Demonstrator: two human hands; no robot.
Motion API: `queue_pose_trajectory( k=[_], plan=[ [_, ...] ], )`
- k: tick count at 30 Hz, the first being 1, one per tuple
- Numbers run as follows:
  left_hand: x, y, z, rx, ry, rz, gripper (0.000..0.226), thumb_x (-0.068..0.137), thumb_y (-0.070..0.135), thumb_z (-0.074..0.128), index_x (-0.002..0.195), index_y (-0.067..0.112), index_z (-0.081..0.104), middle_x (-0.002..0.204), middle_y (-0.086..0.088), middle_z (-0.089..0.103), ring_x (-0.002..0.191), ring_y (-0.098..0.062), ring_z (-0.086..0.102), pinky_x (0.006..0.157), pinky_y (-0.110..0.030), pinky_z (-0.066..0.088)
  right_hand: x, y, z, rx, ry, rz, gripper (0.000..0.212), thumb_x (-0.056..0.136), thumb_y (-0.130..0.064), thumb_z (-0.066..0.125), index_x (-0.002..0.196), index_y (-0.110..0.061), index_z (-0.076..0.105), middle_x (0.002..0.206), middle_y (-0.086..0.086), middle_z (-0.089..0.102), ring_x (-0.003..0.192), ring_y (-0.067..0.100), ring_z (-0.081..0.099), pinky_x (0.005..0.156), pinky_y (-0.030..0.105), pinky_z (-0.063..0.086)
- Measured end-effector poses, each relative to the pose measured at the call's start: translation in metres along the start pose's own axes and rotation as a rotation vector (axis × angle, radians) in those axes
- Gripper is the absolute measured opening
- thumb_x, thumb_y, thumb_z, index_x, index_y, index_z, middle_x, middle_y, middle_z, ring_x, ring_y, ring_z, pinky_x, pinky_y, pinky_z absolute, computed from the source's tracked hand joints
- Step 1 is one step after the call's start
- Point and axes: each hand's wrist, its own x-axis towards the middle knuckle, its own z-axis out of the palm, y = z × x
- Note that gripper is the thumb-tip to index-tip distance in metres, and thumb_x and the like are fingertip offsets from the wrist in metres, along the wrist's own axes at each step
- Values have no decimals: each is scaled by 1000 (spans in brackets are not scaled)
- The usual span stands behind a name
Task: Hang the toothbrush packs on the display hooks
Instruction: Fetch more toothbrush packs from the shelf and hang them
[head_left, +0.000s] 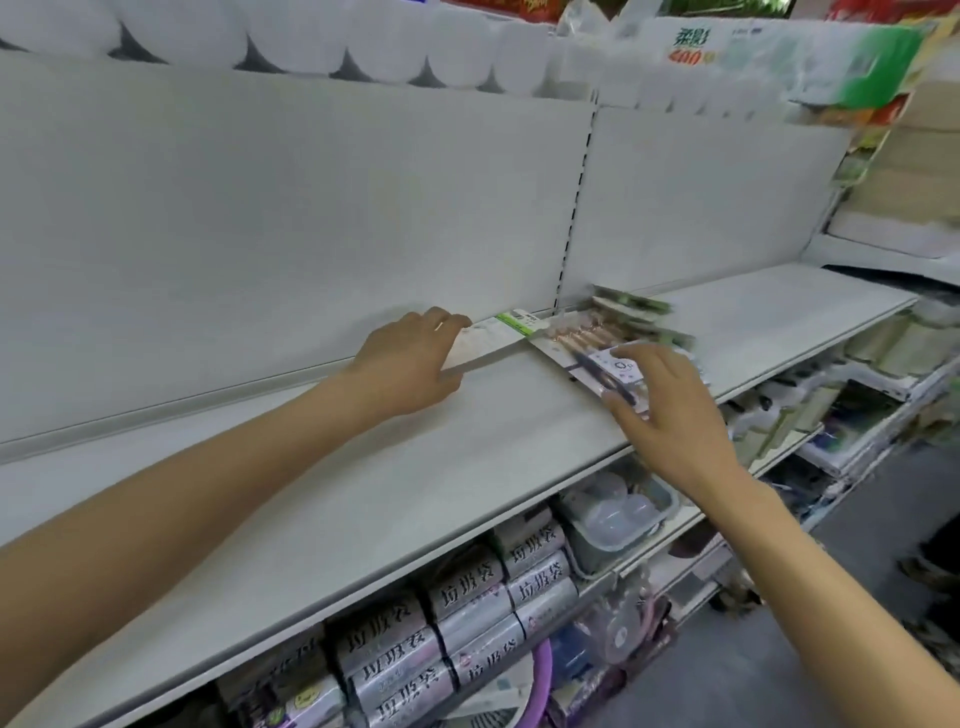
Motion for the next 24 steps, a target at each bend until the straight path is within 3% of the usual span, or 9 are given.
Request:
queue_pose_trajectory(
  k=[3, 10, 13, 16, 18, 24],
  plan=[
    [24, 3, 16, 43, -38, -36, 62, 93, 44, 55, 149, 26, 33, 148, 2, 43, 127, -25, 47, 90, -40, 48, 23, 30, -6, -30, 24, 32, 45, 92, -20, 64, 135, -12, 53, 137, 7, 52, 128, 27, 43, 104, 37, 37],
    [51, 12, 42, 96, -68, -164, 55, 94, 48, 51, 143, 24, 41, 134, -1, 55, 121, -26, 51, 90, -41, 50, 78, 102, -17, 28, 20, 60, 66, 74, 6, 58, 137, -11, 51, 137, 9, 50, 126, 27, 40, 99, 33, 34],
    [56, 20, 47, 117, -45, -212, 44, 97, 42, 47, 136, 22, 48, 126, -2, 59, 114, -28, 55, 84, -40, 51, 100, 136, -15, 17, -54, 90, 70, 73, 8, 62, 139, -13, 50, 141, 9, 51, 131, 29, 40, 101, 35, 36],
    [61, 28, 50, 148, -23, -242, 33, 99, 31, 50, 131, 23, 53, 119, -2, 60, 109, -28, 56, 75, -36, 49, 116, 165, -8, 2, -199, 81, 58, 85, -11, 70, 140, -18, 53, 142, 8, 55, 133, 31, 45, 104, 40, 40],
    [62, 31, 50, 135, -15, -283, 32, 99, 21, 50, 131, 28, 54, 116, 0, 62, 107, -28, 58, 70, -32, 42, 122, 177, -2, 21, -263, 88, 48, 87, -14, 68, 133, -22, 61, 135, 9, 62, 126, 33, 54, 96, 40, 45],
    [53, 47, 37, 68, 1, -433, 20, 101, 29, 46, 108, 35, 63, 97, -3, 67, 86, -31, 60, 69, -34, 46, 129, 190, 9, 101, -172, 23, 24, 91, -19, 66, 111, -30, 72, 111, 1, 74, 102, 32, 65, 78, 38, 53]
  ],
)
